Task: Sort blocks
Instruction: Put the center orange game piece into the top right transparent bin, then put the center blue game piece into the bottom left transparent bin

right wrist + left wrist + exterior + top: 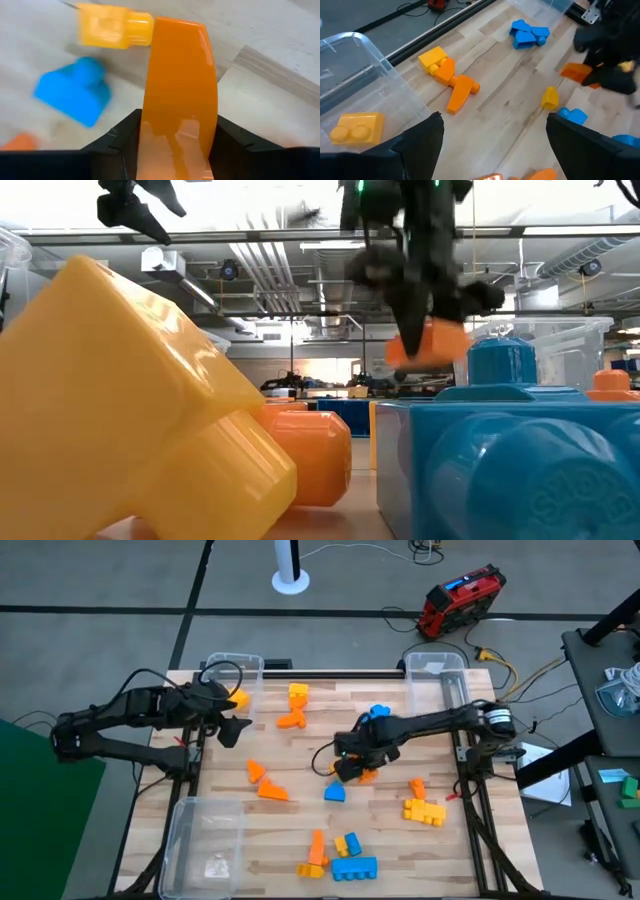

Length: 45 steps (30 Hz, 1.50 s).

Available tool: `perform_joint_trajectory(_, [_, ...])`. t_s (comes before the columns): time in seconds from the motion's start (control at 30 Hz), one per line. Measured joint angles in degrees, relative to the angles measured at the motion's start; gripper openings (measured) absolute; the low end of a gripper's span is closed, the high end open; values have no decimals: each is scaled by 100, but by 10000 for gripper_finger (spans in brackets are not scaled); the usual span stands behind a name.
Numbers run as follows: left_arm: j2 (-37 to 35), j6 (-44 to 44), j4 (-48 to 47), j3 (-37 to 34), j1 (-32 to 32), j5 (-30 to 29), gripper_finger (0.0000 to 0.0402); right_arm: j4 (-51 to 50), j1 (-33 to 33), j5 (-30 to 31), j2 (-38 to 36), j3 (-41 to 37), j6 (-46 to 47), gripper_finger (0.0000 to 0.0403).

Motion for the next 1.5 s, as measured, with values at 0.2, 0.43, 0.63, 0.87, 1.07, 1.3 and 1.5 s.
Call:
perform_joint_trajectory(0.2, [0, -2, 40, 0, 0, 6, 323, -513, -483, 295, -694, 558, -54, 165])
perform_joint_trajectory(0.43, [41, -208, 232, 0, -1, 9, 323, -1365, -1869, 554, -1228, 1027, -696, 165])
perform_joint_trajectory(0.63, [143, -391, 549, 0, 0, 52, 323, -1824, -3215, 676, -1454, 1142, -1343, 165])
perform_joint_trajectory(0.87, [280, -783, 639, 0, 7, 67, 323, -2499, -4405, 738, -1602, 1133, -1848, 165])
perform_joint_trajectory(1.07, [551, -927, 638, 197, 44, 74, 323, -2645, -4845, 1414, -1509, 1109, -2130, 165])
perform_joint_trajectory(1.3, [1023, -874, 463, 751, 44, 170, 323, -2649, -4907, 1572, -1182, 1031, -2564, 225])
perform_joint_trajectory(1.5, [1410, -624, 272, 1153, 44, 172, 323, -2604, -4901, 1737, -1097, 1031, -2731, 239])
